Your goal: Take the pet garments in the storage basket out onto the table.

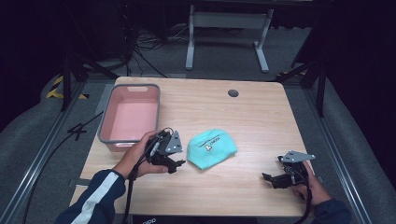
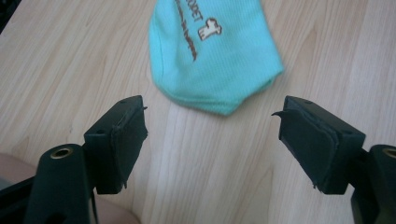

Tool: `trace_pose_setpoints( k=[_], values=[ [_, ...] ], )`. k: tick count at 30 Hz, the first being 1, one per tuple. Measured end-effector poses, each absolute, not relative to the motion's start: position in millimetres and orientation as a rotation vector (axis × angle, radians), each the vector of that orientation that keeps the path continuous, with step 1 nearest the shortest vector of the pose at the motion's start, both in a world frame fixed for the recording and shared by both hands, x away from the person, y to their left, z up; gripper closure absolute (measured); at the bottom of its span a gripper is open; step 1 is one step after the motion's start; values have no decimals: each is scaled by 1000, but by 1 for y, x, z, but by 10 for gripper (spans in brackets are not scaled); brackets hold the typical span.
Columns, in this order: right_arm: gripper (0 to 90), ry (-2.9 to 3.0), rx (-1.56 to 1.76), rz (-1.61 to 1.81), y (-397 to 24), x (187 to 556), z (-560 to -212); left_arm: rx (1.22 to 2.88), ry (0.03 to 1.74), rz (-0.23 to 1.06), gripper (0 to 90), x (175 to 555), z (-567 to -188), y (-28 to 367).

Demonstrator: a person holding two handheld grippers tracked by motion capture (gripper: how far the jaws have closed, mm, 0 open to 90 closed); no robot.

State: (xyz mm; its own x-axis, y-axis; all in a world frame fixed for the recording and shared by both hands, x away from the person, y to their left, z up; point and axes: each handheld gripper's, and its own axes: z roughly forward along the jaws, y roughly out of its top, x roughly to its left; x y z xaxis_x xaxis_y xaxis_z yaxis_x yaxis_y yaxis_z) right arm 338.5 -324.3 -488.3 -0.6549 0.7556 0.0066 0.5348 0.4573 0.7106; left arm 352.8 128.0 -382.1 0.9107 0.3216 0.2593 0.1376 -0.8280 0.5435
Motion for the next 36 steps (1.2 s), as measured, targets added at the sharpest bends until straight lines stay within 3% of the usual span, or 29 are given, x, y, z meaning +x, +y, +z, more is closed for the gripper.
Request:
trace_pose_setpoints(
  k=[23,30,36],
  values=[
    [4,2401,1100,1006,-324,339,-488,2553,584,527,224,325,-431,233],
    [4,2405,1095,1006,-325,339,-488,2469,762,442,228,321,-447,263],
    [4,2407,1094,1006,-325,339,-488,2431,801,419,223,314,-454,283]
  ],
)
